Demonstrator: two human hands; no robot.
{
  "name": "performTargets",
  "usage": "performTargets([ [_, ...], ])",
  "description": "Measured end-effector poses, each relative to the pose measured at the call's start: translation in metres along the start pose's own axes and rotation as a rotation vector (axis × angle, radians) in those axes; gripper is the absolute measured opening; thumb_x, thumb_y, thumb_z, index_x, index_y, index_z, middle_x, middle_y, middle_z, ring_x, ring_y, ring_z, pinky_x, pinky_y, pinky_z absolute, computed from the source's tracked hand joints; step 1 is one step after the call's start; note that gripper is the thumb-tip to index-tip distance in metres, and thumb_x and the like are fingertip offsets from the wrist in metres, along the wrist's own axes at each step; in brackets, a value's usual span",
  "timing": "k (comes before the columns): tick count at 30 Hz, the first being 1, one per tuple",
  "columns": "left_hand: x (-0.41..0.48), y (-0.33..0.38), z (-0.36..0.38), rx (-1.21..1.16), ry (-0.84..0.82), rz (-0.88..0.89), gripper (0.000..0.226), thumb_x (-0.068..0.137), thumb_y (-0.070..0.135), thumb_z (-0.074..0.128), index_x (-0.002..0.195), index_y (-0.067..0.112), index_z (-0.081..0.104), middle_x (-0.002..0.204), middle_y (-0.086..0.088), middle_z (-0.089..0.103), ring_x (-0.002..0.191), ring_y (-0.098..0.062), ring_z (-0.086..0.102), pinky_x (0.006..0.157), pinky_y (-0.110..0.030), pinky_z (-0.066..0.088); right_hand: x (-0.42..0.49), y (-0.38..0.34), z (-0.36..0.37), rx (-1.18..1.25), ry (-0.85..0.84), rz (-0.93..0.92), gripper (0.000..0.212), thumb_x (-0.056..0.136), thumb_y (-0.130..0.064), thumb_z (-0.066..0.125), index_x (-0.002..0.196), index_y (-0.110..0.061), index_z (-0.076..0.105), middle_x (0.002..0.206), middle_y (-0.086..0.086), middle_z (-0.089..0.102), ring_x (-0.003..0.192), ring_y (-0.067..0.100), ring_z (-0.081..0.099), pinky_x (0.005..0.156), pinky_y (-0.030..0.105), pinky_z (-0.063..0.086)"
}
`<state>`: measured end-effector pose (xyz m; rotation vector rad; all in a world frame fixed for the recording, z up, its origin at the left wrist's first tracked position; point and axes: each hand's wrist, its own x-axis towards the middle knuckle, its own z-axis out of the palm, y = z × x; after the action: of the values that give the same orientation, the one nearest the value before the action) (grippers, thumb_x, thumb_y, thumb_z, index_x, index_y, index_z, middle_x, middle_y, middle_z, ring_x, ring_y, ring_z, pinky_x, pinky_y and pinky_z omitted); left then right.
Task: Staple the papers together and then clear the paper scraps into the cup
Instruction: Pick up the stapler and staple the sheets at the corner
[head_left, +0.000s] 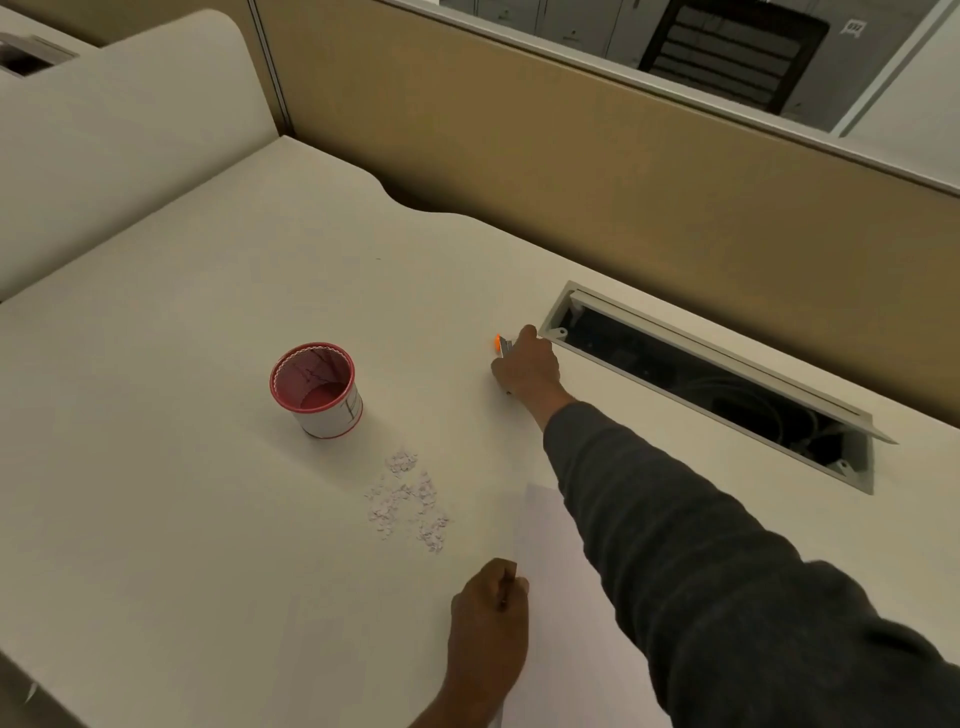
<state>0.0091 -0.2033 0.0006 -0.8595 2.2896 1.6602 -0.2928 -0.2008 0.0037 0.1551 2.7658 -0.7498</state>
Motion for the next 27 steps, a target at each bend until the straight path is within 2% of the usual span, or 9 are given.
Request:
performTargets([
  [3, 0.0, -0.005, 0.0, -0.001, -0.017, 0.018, 0.019, 0.097, 0.022, 0.06, 0.079, 0.022, 0.061, 0.06, 0.006, 0.06, 0.056, -0.008, 0.05, 0.066, -0.026, 0.048, -0.003, 0.013, -0.014, 0.111, -0.084, -0.055, 0.052, 0.087, -0.028, 0.066, 0.131, -0.01, 0.046, 0.119, 0.011, 0.059, 0.101, 0.029, 0.062, 0.072, 0.031, 0.045],
  [6, -0.001, -0.007, -0.004, 0.002, -0.034, 0.045, 0.022, 0.097, 0.019, 0.059, 0.075, 0.022, 0.059, 0.053, 0.01, 0.052, 0.051, -0.008, 0.042, 0.059, -0.025, 0.039, -0.024, 0.028, -0.038, 0.65, -0.204, 0.066, 0.039, 0.091, -0.021, 0.066, 0.126, -0.012, 0.052, 0.111, 0.013, 0.058, 0.079, 0.019, 0.062, 0.064, 0.032, 0.057],
  [8, -0.001, -0.009, -0.006, 0.009, -0.035, 0.071, 0.02, 0.097, 0.018, 0.059, 0.077, 0.016, 0.059, 0.054, 0.006, 0.049, 0.051, -0.009, 0.037, 0.059, -0.029, 0.038, -0.045, 0.041, -0.059, 0.965, -0.311, 0.145, 0.02, 0.094, -0.014, 0.06, 0.113, -0.009, 0.059, 0.101, 0.013, 0.058, 0.079, 0.021, 0.062, 0.072, 0.037, 0.061],
  [11, -0.004, -0.009, -0.01, 0.034, -0.034, 0.118, 0.019, 0.097, 0.019, 0.059, 0.079, 0.014, 0.059, 0.057, 0.003, 0.048, 0.052, -0.009, 0.037, 0.058, -0.03, 0.036, -0.083, 0.069, -0.09, 1.115, -0.389, 0.114, 0.019, 0.093, -0.015, 0.052, 0.109, -0.009, 0.061, 0.087, 0.006, 0.051, 0.066, 0.014, 0.05, 0.06, 0.027, 0.046],
  [13, -0.008, -0.007, -0.013, 0.05, -0.05, 0.146, 0.021, 0.098, 0.019, 0.058, 0.077, 0.015, 0.056, 0.055, 0.005, 0.045, 0.052, -0.008, 0.034, 0.056, -0.029, 0.034, -0.114, 0.091, -0.104, 1.04, -0.385, 0.038, 0.013, 0.089, -0.017, 0.056, 0.1, -0.012, 0.06, 0.078, 0.002, 0.05, 0.06, 0.012, 0.041, 0.054, 0.026, 0.034],
  [15, -0.013, -0.005, -0.016, 0.063, -0.07, 0.179, 0.027, 0.098, 0.018, 0.058, 0.072, 0.02, 0.05, 0.054, 0.005, 0.041, 0.052, -0.008, 0.033, 0.055, -0.027, 0.031, -0.148, 0.113, -0.112, 0.711, -0.307, -0.105, 0.009, 0.093, -0.026, 0.065, 0.093, -0.017, 0.065, 0.073, -0.005, 0.059, 0.06, 0.012, 0.05, 0.054, 0.025, 0.042],
  [19, -0.021, 0.001, -0.023, 0.104, -0.122, 0.29, 0.023, 0.099, 0.019, 0.057, 0.076, 0.019, 0.054, 0.064, -0.011, 0.055, 0.055, -0.007, 0.042, 0.055, -0.024, 0.034, -0.19, 0.149, -0.111, 0.128, -0.204, -0.405, 0.024, 0.086, -0.043, 0.073, 0.105, -0.031, 0.069, 0.1, -0.02, 0.066, 0.091, -0.006, 0.06, 0.074, 0.007, 0.046],
  [25, -0.034, 0.01, -0.033, 0.134, -0.166, 0.437, 0.02, 0.096, 0.031, 0.051, 0.083, 0.02, 0.06, 0.068, -0.007, 0.062, 0.059, -0.019, 0.053, 0.057, -0.032, 0.042, -0.221, 0.155, -0.122, 0.051, -0.131, -0.481, 0.02, 0.088, -0.037, 0.072, 0.104, -0.025, 0.072, 0.093, -0.016, 0.065, 0.083, -0.001, 0.058, 0.07, 0.015, 0.044],
  [27, -0.036, 0.011, -0.034, 0.144, -0.17, 0.44, 0.018, 0.099, 0.025, 0.054, 0.083, 0.022, 0.061, 0.069, -0.005, 0.064, 0.057, -0.012, 0.052, 0.057, -0.031, 0.042, -0.229, 0.154, -0.129, 0.066, -0.134, -0.471, 0.015, 0.089, -0.036, 0.072, 0.099, -0.025, 0.072, 0.087, -0.018, 0.064, 0.081, 0.002, 0.059, 0.068, 0.018, 0.045],
])
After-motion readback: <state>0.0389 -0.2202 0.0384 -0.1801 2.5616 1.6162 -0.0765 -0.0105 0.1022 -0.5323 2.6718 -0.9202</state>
